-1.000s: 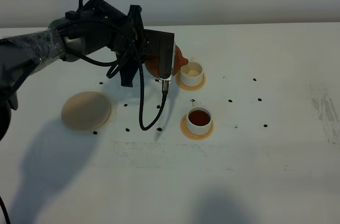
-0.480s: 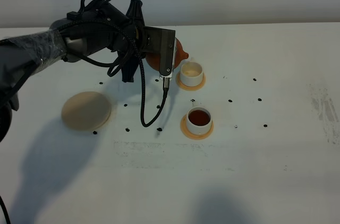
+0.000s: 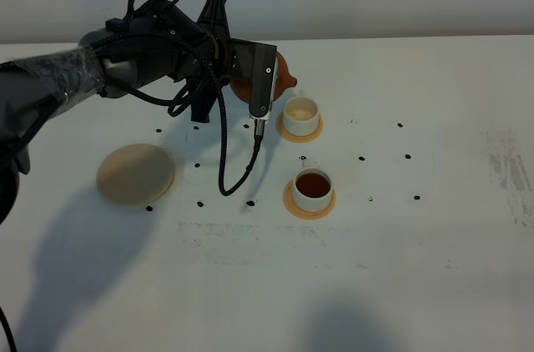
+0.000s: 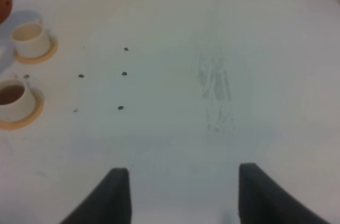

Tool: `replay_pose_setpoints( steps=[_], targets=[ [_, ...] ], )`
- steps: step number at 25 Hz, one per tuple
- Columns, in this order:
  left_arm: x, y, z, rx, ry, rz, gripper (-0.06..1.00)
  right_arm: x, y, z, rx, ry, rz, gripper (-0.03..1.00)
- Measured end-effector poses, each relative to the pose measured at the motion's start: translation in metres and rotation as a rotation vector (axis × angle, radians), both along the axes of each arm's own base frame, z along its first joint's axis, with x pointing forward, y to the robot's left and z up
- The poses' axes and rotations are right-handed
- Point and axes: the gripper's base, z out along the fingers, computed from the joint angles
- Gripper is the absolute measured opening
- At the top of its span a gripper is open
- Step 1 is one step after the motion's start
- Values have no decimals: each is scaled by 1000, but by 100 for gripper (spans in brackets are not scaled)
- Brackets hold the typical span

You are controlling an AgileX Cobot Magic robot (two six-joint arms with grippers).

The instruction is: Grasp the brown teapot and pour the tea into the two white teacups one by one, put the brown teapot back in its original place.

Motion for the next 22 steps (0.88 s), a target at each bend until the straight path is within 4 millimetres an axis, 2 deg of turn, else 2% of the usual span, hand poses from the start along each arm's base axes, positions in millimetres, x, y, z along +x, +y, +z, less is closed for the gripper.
replay_pose_setpoints(
  steps=[6,15,22],
  targets=[
    [0,-3,0,16,-19,-22,12,0,0,0,0,0,0,44],
    [1,-10,-17,73,-35,-67,12,0,0,0,0,0,0,44],
    [3,-10,-16,110,-72,-96,12,0,0,0,0,0,0,44]
  ],
)
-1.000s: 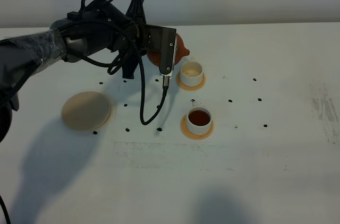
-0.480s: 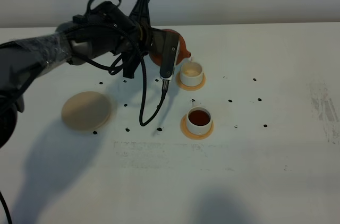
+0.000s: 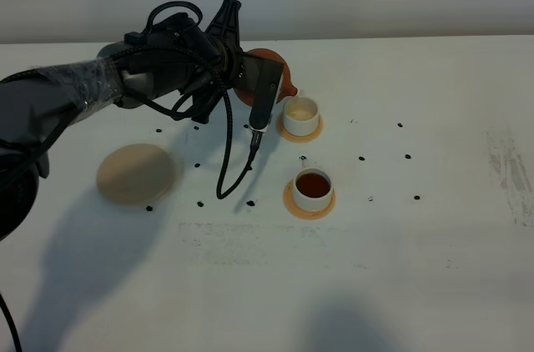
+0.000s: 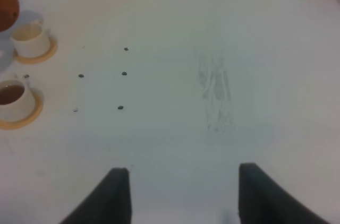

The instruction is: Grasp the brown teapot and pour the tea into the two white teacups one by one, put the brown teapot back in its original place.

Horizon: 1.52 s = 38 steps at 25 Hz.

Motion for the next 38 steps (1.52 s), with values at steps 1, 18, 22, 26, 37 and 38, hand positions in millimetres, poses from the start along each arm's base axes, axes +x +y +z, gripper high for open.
replay_pose_setpoints(
  steps=[1,18,22,26,37,38],
  targets=[
    [0,0,0,1,-4,-4,12,0,0,0,0,0,0,44],
    [2,-7,-3,77,-77,-97,12,0,0,0,0,0,0,44],
    [2,-9,-2,109,-98,-125,12,0,0,0,0,0,0,44],
    [0,-13,-1,126,-118,-157,12,0,0,0,0,0,0,44],
    [0,-17,2,183,-164,-214,12,0,0,0,0,0,0,44],
    [0,-17,2,184,-165,-214,12,0,0,0,0,0,0,44]
  ],
)
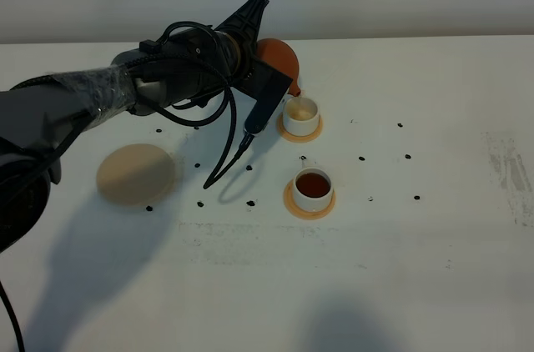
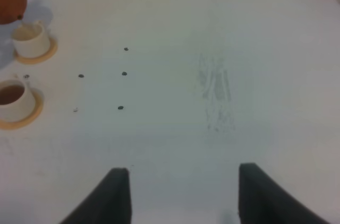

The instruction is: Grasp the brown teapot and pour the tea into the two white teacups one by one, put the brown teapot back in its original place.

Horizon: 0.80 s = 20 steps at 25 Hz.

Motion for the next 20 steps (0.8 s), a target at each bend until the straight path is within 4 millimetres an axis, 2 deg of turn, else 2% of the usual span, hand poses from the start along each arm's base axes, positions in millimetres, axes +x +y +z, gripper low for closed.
replay_pose_setpoints(
  steps=[20],
  targets=[
    [-2,-8,2,91,-60,-82,12,0,0,0,0,0,0,44]
  ],
)
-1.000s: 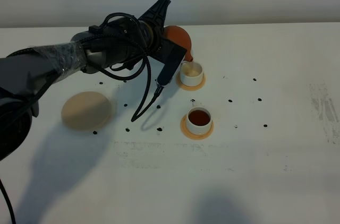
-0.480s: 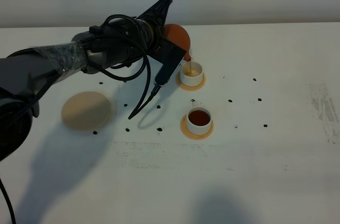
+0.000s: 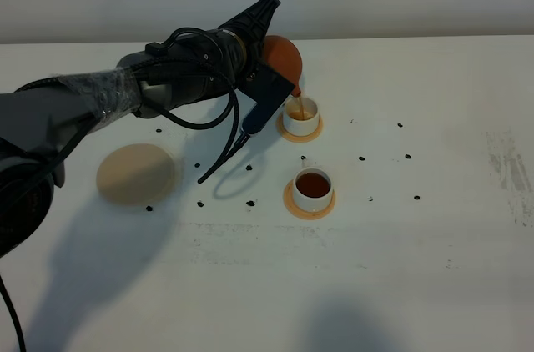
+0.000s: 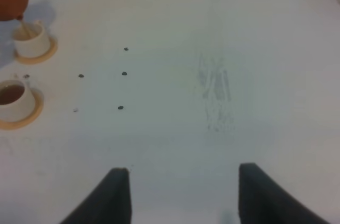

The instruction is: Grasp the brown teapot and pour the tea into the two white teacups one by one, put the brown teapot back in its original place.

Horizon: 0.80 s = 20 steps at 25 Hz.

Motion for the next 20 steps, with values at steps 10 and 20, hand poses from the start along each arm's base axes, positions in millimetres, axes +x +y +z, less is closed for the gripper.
replay_pose_setpoints(
  steps=[10,20],
  targets=[
    [1,0,1,37,-23,-24,12,0,0,0,0,0,0,44],
    [1,-1,2,56,-38,-44,12,0,0,0,0,0,0,44]
  ],
)
